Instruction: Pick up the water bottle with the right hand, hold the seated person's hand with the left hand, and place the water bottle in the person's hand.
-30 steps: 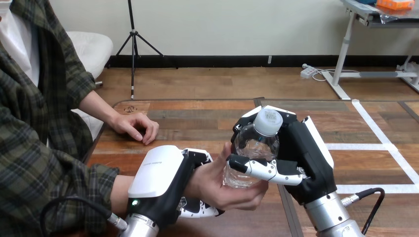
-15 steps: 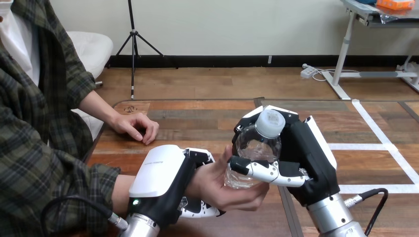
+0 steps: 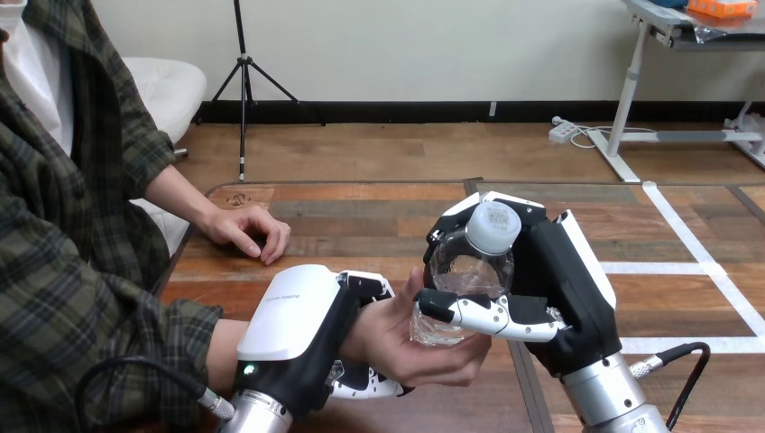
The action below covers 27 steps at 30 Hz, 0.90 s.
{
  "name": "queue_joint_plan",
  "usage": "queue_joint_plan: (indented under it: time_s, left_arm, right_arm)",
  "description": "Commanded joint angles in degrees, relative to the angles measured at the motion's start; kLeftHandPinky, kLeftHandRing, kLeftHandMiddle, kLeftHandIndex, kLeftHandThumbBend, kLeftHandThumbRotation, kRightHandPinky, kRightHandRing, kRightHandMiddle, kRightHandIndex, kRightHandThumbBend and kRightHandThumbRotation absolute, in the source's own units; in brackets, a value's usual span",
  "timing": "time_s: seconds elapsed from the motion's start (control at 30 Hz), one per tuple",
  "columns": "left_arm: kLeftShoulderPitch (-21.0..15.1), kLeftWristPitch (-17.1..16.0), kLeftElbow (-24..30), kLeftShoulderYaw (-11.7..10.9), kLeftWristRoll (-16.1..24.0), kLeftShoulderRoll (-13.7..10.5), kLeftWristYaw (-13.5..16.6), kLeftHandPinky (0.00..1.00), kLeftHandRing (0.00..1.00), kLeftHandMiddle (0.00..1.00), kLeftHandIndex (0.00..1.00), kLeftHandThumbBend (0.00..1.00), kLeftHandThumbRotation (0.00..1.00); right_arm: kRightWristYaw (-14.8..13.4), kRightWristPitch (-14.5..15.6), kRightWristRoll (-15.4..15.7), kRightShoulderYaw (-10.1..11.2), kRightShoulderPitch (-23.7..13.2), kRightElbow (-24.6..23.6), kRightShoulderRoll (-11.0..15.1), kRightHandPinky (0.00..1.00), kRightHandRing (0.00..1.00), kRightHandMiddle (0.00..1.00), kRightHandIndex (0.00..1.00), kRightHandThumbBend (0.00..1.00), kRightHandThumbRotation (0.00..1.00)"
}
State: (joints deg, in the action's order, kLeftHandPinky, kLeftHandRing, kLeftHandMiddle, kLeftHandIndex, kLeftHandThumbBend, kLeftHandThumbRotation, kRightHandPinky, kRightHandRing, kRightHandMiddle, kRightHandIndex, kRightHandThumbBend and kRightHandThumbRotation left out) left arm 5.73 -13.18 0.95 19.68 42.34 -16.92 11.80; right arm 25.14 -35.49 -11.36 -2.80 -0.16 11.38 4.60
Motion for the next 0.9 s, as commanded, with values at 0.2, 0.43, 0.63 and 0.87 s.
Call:
queue_joint_plan:
  time_s: [0.2, 0.43, 0.63, 0.87]
  left_arm:
    - [-2.74, -0.53, 1.98, 0.19, -0.79, 1.42, -0.71, 0.27, 0.33, 0.38, 0.41, 0.80, 0.00]
    - [-2.80, -0.40, 2.15, 0.05, -0.35, 1.25, -0.75, 0.27, 0.33, 0.38, 0.41, 0.80, 0.00]
    - [-2.82, -0.60, 2.00, -0.06, -0.42, 1.13, -0.62, 0.27, 0.33, 0.38, 0.41, 0.81, 0.00]
    - [-2.90, -1.05, 1.66, -0.14, -0.46, 0.97, -0.20, 0.27, 0.33, 0.38, 0.41, 0.81, 0.00]
  right_arm:
    - [1.03, -1.38, -1.78, -1.17, -2.27, -5.11, -0.37, 0.34, 0.37, 0.41, 0.45, 0.70, 0.00]
    - [0.71, -1.75, -1.48, -1.24, -2.64, -4.70, -0.52, 0.33, 0.36, 0.41, 0.44, 0.71, 0.00]
    - [0.81, -1.94, -1.35, -1.28, -2.92, -4.34, -0.46, 0.33, 0.36, 0.41, 0.45, 0.71, 0.00]
    - [0.68, -1.34, -1.11, -1.31, -2.98, -4.40, -0.31, 0.33, 0.37, 0.42, 0.46, 0.70, 0.00]
